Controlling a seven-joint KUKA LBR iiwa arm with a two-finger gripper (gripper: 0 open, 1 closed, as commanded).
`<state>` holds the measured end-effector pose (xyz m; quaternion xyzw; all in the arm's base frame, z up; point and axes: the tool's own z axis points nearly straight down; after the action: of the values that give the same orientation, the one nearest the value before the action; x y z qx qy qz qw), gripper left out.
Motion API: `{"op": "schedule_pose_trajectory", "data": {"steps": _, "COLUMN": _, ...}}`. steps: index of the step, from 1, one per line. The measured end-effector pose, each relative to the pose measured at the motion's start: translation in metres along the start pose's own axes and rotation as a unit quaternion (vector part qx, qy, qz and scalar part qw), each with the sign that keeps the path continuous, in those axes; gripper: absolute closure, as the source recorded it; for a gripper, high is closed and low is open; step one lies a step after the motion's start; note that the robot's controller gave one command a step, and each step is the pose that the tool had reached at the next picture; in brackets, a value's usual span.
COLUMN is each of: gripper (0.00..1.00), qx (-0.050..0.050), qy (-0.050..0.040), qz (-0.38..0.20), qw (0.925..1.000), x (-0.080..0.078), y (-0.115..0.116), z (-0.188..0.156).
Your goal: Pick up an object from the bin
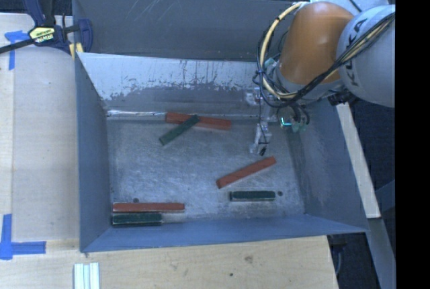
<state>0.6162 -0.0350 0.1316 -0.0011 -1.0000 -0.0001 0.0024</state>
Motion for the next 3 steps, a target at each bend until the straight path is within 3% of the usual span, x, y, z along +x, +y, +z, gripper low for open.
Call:
{"op": "schedule_pose_trajectory", "data": {"steps": 1, "gripper": 0.00, "qx": 0.000, "qy": -0.0005, "qz": -0.009, "qw": 1.0000, "x": 0.0577, "y": 0.0157, "z": 0.0648}}
{"op": "schedule_pose_trajectory", "data": {"steps": 2, "gripper": 1.00, "qx": 0.000, "qy": -0.0044, "qz": -0.010, "qw": 0.9999, "x": 0.0538, "y": 0.0156, "z": 0.0586}}
{"op": "schedule_pose_trajectory", "data": {"steps": 3, "gripper": 0.00, "qx": 0.000, "qy": -0.0046, "qz": -0.010, "qw": 0.9999, "x": 0.0540, "y": 0.0154, "z": 0.0607}}
